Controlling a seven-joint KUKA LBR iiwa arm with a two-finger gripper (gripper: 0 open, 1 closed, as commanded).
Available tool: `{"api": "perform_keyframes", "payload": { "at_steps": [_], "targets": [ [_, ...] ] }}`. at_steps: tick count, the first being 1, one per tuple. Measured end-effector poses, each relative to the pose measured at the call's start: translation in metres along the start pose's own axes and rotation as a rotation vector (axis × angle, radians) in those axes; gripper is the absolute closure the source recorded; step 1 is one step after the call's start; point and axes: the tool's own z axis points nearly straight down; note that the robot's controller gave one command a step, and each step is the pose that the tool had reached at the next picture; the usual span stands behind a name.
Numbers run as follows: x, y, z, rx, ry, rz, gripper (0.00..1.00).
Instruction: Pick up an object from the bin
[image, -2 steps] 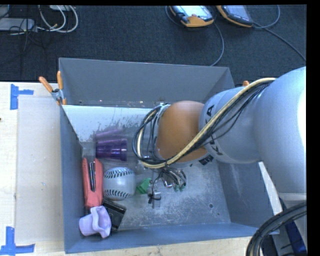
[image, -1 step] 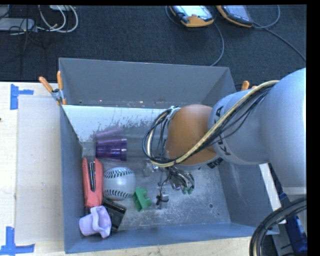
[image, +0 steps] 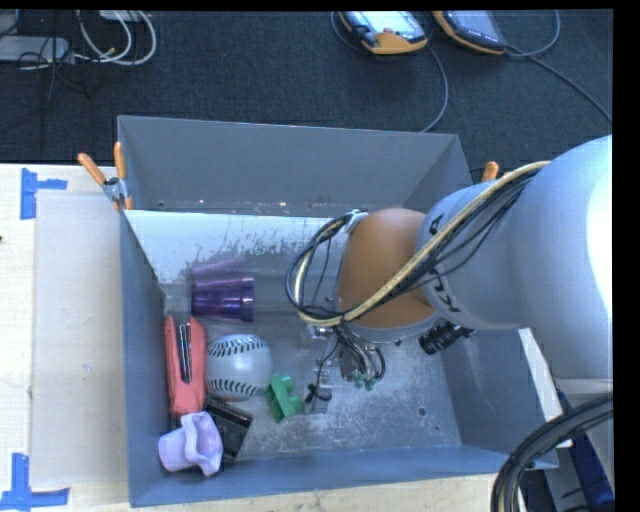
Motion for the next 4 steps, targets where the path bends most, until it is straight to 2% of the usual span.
{"api": "perform_keyframes", "payload": {
  "at_steps": [1, 2, 3, 4],
  "targets": [
    [0.019, 0.048, 0.002, 0.001, 0.002, -0.143, 0.0],
    [0.028, 0.075, 0.002, 0.001, -0.002, -0.196, 0.0],
    [0.031, 0.085, 0.003, 0.006, -0.002, -0.094, 0.0],
    [0.031, 0.092, 0.003, 0.002, -0.005, -0.095, 0.0]
  ]
}}
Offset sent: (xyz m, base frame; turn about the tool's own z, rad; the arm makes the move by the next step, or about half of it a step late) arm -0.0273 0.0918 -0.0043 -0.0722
